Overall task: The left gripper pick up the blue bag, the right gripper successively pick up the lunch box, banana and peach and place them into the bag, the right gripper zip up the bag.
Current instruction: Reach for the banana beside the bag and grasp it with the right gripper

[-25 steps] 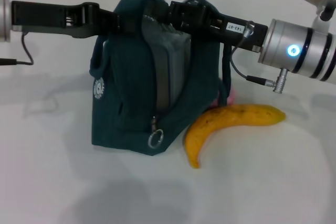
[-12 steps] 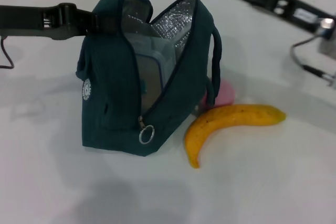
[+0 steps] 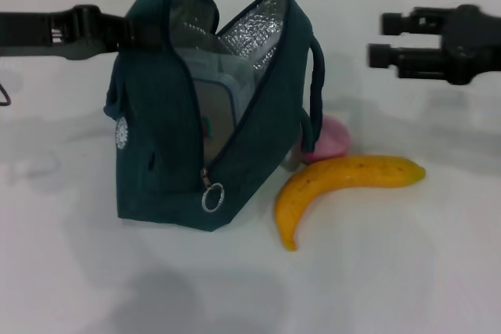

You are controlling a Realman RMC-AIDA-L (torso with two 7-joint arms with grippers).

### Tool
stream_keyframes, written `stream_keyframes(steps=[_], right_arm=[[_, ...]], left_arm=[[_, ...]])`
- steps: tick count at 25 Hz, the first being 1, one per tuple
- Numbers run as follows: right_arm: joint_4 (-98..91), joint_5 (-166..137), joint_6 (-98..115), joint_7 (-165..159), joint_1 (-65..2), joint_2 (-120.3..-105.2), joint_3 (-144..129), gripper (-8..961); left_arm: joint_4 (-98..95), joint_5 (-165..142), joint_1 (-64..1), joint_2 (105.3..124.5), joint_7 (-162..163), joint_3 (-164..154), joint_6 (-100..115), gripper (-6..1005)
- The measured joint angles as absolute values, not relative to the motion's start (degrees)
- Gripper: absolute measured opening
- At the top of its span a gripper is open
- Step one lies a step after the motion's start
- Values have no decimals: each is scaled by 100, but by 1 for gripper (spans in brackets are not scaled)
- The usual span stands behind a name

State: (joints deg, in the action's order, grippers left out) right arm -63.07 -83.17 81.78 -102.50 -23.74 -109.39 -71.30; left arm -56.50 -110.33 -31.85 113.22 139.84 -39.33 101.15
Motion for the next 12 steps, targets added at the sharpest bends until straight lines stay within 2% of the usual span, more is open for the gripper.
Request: stream_keyframes(steps=[3,8,12], right_arm=[[-7106,-9718,8864,-11111,-2575,-10965,-6505,662],[-7481,-11543,10001,-11791,-3273,-10859,-6060,668],[-7612,-12545,10364,-11960,-3695,-10870,-6084,674]], left_arm=[[-5649,-10973,-3157,11318,13970,-3930,10114,44],[-5628,-10967,-3137,11351,13899,-3938,10119,44],[-5659,-10967,-3131,11361,13861,-3947,10118,43]])
